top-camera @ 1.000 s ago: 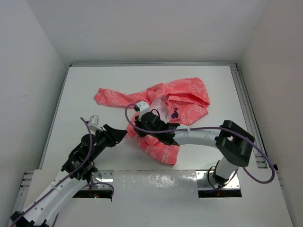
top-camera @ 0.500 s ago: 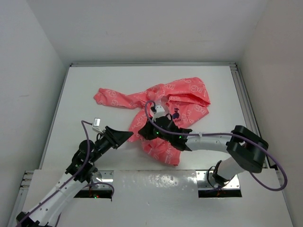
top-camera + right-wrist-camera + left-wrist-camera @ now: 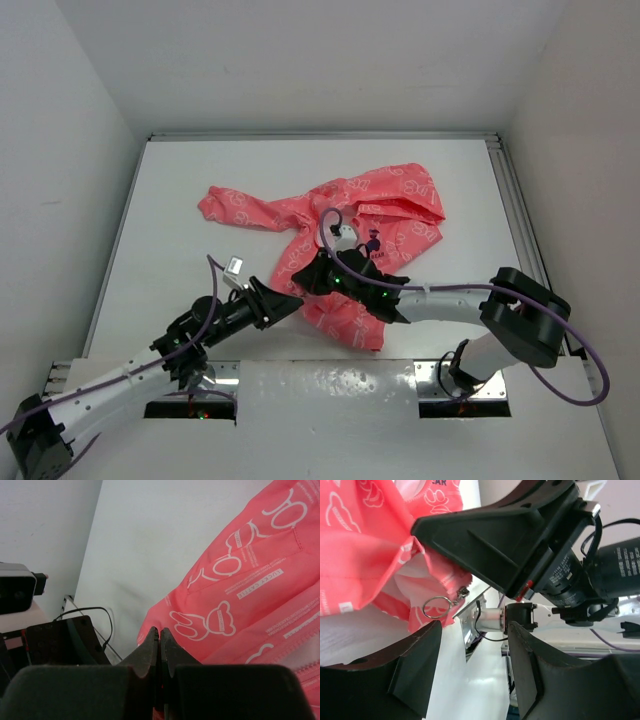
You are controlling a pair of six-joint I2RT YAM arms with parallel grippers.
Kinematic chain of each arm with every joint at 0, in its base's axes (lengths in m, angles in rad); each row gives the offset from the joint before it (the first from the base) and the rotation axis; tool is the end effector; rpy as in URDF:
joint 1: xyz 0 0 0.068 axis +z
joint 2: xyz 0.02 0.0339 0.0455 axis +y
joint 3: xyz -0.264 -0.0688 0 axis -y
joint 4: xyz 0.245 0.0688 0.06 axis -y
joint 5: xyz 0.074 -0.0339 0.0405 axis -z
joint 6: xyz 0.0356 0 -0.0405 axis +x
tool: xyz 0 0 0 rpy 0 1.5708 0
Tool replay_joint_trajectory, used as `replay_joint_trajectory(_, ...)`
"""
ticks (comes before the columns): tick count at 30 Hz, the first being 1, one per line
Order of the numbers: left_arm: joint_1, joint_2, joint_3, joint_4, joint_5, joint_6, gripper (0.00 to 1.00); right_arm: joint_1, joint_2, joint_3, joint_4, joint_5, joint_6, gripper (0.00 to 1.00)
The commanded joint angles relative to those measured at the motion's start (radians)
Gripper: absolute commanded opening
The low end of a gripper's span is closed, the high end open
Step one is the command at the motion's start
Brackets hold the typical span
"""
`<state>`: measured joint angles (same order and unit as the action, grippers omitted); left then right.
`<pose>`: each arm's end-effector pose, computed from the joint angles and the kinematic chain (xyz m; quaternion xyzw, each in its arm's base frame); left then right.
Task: Zip up the jacket
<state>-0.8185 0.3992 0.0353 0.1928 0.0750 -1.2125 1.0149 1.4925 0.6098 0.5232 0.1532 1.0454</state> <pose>0.0903 -0.1004 0.1663 -0.1259 0.7543 -0.5621 0.3150 0.1648 0.2549 0.1871 0.0561 0.8190 0.4543 0.3461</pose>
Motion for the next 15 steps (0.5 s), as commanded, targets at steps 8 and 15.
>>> replay_joint_trajectory(8, -0.025, 0.095, -0.207, 0.194, -0.096, -0.021, 0.50, -0.002, -0.072, -0.053, 0.097, 0.008, 0.034, 0.00)
replay_joint_trajectory(15, -0.025, 0.191, -0.184, 0.186, -0.109, 0.025, 0.48, -0.004, -0.127, -0.076, 0.086, 0.016, 0.024, 0.00)
